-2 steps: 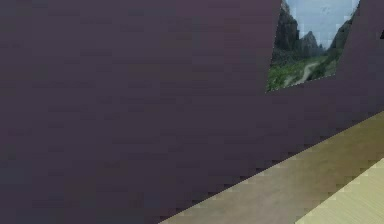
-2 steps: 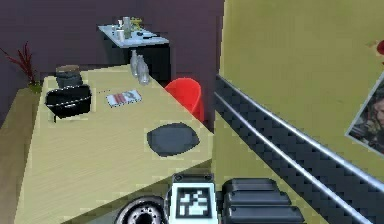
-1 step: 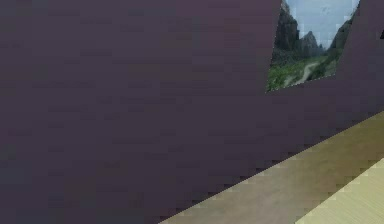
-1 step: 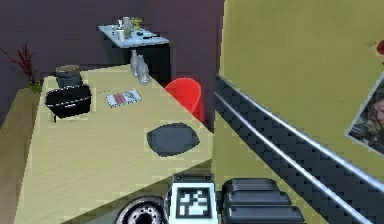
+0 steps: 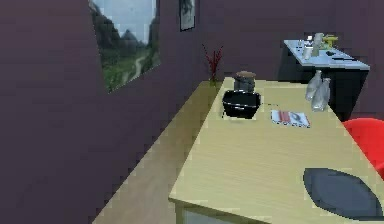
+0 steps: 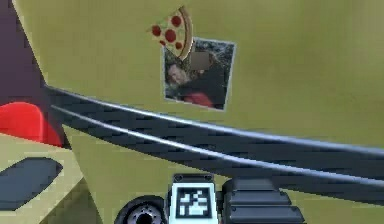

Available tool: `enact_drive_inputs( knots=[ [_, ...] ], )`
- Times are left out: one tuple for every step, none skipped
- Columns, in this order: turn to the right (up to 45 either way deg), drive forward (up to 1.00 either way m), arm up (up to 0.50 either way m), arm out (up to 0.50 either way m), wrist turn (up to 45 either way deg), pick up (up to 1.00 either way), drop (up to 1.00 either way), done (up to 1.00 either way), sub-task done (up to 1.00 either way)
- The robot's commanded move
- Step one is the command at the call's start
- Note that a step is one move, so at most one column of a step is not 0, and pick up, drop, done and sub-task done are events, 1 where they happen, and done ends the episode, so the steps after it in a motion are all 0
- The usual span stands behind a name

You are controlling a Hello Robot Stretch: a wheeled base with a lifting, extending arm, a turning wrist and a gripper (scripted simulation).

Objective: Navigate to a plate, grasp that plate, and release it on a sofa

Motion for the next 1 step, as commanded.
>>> enact_drive_inputs(
  knots=[
    [15.0, 0.00, 0.00, 0.00, 0.0, 0.00, 0.00, 0.00, 0.00]
  ],
)
